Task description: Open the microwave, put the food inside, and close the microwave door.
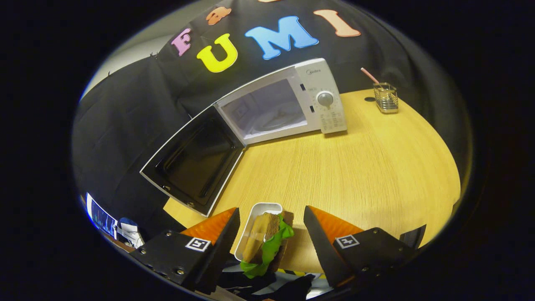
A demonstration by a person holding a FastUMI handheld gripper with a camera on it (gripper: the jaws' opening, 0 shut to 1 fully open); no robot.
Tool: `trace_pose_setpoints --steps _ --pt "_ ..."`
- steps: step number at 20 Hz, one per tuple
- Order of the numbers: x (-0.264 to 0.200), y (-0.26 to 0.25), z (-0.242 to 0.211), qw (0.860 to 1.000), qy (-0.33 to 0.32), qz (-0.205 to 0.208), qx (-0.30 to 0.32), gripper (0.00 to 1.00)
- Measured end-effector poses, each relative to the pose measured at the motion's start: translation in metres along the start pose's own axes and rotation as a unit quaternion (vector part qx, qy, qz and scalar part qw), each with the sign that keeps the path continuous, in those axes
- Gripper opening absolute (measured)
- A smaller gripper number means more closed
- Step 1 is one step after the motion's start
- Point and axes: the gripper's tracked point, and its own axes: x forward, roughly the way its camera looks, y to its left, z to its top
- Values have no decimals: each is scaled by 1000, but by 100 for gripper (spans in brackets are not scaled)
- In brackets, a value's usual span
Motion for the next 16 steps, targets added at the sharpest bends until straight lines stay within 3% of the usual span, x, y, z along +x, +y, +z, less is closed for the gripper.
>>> trace_pose_setpoints --steps 9,14,16 --pt "11 -3 -32 996 59 5 74 93" --pt "18 -1 -34 993 72 -11 91 48" --pt "20 1 -33 992 77 -13 97 39"
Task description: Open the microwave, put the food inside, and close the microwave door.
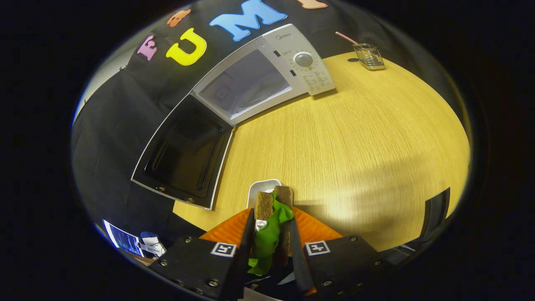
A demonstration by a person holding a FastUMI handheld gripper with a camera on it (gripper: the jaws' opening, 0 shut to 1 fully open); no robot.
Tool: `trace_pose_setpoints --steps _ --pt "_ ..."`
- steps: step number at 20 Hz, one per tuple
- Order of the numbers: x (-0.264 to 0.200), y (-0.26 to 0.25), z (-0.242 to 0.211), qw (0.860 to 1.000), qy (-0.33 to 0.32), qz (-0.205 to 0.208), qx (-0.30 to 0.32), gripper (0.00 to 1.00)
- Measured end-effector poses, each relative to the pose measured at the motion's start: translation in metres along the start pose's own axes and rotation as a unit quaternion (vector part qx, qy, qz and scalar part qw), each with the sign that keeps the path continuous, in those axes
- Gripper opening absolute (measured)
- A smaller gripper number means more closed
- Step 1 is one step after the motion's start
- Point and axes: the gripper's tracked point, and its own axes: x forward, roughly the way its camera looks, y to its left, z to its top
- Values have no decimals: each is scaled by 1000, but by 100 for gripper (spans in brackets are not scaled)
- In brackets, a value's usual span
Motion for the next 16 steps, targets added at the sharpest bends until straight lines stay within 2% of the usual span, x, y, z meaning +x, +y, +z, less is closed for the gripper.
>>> trace_pose_setpoints --steps 1,3,4,9,16 --pt "-3 4 -3 1000 6 1 -2 32" --pt "-4 6 0 1000 4 -12 -16 32" --pt "-6 6 5 1000 2 -16 -18 21" --pt "-14 22 13 1000 2 -10 -18 21" --pt "-31 51 49 999 -44 15 18 21"
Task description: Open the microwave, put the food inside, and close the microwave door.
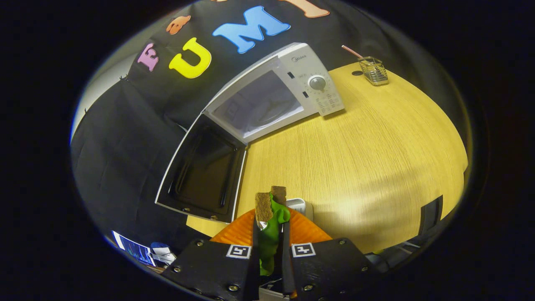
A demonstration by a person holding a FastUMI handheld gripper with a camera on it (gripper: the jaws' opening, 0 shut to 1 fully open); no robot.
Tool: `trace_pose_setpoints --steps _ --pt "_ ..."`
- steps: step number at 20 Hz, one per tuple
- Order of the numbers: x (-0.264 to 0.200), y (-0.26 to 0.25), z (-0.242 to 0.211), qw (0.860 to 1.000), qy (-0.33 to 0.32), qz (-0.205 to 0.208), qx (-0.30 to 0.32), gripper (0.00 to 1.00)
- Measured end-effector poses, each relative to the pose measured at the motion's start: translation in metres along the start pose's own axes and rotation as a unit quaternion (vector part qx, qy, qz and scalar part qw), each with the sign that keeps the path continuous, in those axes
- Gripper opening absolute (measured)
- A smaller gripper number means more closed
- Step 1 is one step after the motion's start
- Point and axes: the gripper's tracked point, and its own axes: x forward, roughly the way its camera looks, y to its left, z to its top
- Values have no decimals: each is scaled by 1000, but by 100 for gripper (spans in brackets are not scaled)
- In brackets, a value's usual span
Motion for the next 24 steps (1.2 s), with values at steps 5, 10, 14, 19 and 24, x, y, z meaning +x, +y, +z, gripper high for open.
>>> trace_pose_setpoints --steps 5,10,14,19,24 --pt "-1 24 24 999 -33 16 15 21" --pt "14 53 55 996 -62 42 42 21" --pt "32 70 81 994 -83 54 48 21" --pt "55 81 117 989 -110 69 75 21" --pt "84 81 150 981 -139 74 113 21"
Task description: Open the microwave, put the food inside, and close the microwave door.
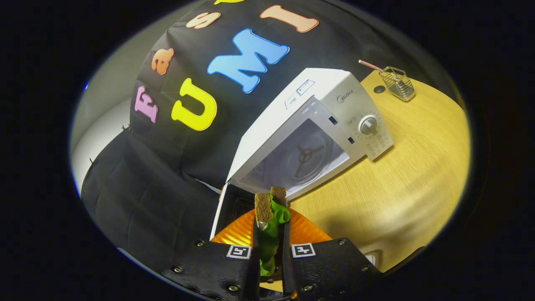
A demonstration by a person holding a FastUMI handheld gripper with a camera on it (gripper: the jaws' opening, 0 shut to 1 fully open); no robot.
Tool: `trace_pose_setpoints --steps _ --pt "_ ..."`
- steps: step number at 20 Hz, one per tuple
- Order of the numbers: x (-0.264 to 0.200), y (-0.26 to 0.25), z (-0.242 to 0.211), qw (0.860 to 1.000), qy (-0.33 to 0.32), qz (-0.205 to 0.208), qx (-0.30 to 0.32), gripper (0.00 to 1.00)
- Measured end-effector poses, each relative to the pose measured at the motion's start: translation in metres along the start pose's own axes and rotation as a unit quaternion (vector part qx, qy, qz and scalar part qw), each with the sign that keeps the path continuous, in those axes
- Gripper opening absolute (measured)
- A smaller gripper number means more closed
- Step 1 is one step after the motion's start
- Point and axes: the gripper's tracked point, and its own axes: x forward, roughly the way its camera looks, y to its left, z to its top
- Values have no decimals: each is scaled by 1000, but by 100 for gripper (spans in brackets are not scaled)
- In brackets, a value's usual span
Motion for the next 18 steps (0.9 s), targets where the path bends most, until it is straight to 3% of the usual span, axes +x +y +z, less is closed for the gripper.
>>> trace_pose_setpoints --steps 18 --pt "136 -12 32 987 -141 -29 74 21"
